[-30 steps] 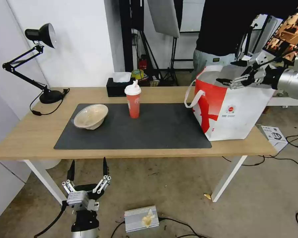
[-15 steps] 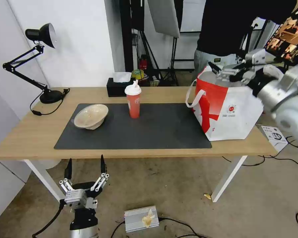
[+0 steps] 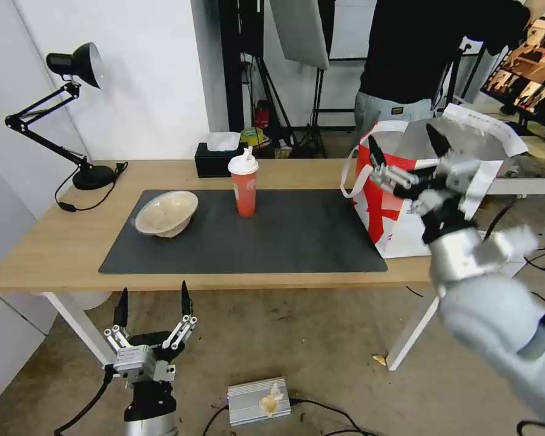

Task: Pick up the trash from the table and place it into the takeout bag.

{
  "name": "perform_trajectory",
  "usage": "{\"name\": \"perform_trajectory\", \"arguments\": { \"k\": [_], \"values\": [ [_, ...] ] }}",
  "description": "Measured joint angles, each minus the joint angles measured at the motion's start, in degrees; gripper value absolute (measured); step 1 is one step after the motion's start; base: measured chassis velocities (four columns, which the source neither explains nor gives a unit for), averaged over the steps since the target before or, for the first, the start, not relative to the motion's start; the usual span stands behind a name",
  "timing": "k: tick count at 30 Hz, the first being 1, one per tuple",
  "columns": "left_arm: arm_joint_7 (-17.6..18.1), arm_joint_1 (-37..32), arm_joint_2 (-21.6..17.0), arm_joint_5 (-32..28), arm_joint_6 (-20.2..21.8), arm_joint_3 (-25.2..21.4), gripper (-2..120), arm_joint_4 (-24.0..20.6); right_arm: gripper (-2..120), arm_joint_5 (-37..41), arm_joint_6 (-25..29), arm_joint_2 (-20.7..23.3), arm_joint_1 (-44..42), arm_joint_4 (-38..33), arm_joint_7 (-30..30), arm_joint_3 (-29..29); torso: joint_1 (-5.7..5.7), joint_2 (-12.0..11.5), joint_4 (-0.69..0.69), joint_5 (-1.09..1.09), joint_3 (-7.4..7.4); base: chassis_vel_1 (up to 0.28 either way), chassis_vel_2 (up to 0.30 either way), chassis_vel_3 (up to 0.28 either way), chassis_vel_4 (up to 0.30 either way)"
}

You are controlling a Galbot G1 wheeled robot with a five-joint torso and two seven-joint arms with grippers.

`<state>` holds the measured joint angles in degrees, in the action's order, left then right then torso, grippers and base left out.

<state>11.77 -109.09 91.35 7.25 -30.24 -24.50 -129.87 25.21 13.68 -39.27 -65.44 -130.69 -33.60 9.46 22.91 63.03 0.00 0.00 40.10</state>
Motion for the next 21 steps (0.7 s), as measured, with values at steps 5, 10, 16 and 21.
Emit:
{"name": "perform_trajectory", "arguments": {
  "k": [5, 10, 16, 21],
  "values": [
    [0.0, -0.2, 0.0, 0.0, 0.0, 0.0, 100, -0.4, 100, -8.2, 3.0, -3.4, -7.8, -0.1, -3.7, -0.7, 0.0, 0.0, 0.0, 0.0, 0.0, 0.0, 0.0, 0.0, 0.0],
    [0.0, -0.2, 0.0, -0.1, 0.0, -0.1, 100, -0.4, 100, -12.7, 4.5, -4.5, -12.6, -0.8, -4.9, -0.8, 0.0, 0.0, 0.01, -0.01, 0.0, 0.0, 0.0, 0.0, 0.0],
    [-0.1, 0.5, 0.0, -0.1, 0.0, 0.2, 100, -0.1, 100, -16.2, 5.7, -4.9, -18.2, -1.1, -5.8, -0.8, 0.0, 0.0, 0.01, 0.0, 0.0, 0.0, 0.0, 0.0, 0.0],
    [-0.1, 0.9, 0.0, -0.1, 0.1, 0.5, 100, 0.6, 100, -17.9, 5.0, -4.8, -23.4, -1.7, -6.9, -1.8, 0.0, 0.0, 0.0, 0.0, 0.0, 0.0, 0.0, 0.0, 0.0]
  ]
}}
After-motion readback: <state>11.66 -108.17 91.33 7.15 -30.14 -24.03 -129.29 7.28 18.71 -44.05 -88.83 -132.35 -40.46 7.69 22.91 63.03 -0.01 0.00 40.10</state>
